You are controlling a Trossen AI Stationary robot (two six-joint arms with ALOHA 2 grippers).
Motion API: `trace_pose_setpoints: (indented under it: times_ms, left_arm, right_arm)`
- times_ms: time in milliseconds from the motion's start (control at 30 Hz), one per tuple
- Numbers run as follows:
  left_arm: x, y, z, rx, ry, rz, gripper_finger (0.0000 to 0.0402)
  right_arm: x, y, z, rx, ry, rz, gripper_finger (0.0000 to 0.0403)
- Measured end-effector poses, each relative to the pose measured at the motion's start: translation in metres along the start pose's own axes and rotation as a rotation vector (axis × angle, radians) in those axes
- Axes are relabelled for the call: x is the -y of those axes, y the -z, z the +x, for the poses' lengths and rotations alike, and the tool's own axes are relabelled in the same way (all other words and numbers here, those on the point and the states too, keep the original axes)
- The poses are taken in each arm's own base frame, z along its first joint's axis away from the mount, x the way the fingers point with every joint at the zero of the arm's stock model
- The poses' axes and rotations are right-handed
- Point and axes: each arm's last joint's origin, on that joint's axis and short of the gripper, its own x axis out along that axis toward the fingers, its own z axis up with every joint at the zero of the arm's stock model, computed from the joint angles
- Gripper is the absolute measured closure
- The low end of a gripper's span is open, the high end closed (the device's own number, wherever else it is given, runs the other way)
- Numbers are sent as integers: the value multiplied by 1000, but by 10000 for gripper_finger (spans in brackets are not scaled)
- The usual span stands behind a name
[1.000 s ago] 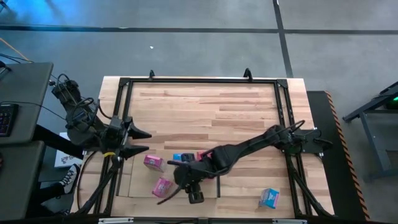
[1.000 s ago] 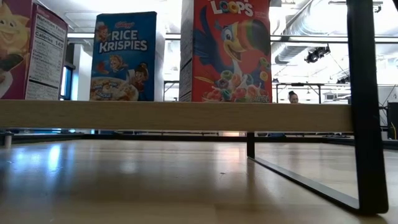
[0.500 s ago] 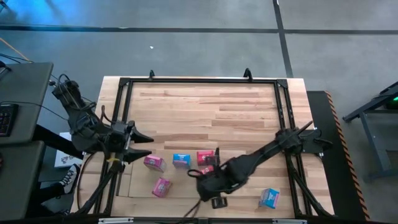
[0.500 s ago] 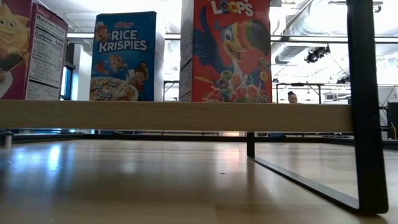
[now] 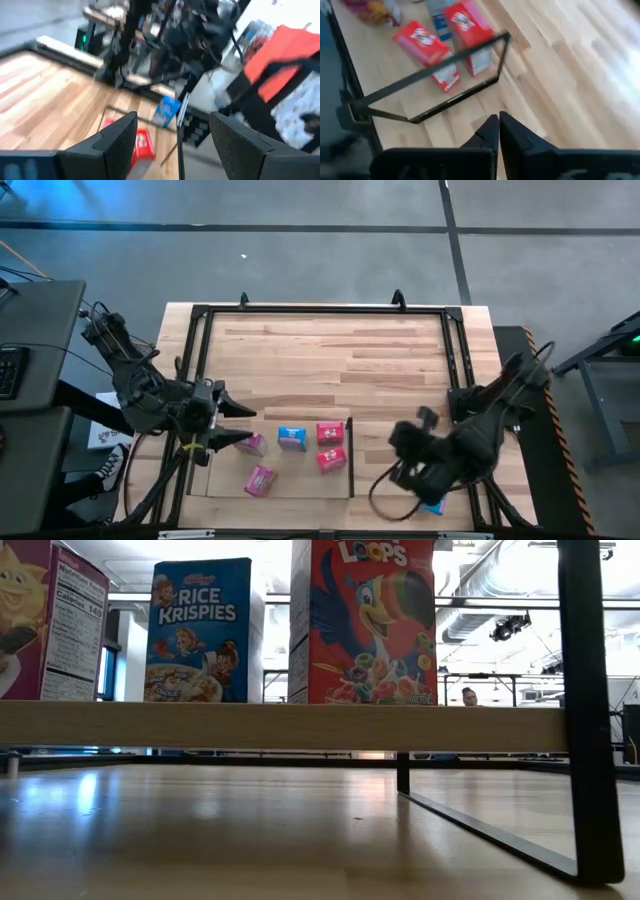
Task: Stack cereal on shelf
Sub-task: Adjust the purple cereal box
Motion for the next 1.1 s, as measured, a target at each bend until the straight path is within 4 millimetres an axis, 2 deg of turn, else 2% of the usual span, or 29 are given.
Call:
trace_pose_setpoints:
  times_ms: [100,233,400,600,700,867,967,1100]
  left_arm:
    - [11,-4,7,-105,-17,17,161]
    - [28,0,18,-300,-37,-24,161]
    - [53,18,35,-527,-94,-271,161]
    - [76,57,57,-740,-188,-444,161]
    - [77,69,60,-759,-255,-454,161]
    - [64,65,53,-680,-403,-462,161]
    - [61,70,52,-732,-471,-477,161]
    - [56,79,60,-835,-541,-506,161]
  right_arm:
    - [18,20,4,22,-49,135,402]
    - [33,37,14,73,-108,214,402]
    - [44,45,27,100,-122,254,403]
    - [45,45,34,98,-103,245,403]
    - [44,45,34,108,-106,248,403]
    - [44,45,34,114,-103,247,403]
    - [45,44,34,122,-99,241,403]
    - [45,44,34,124,-99,243,403]
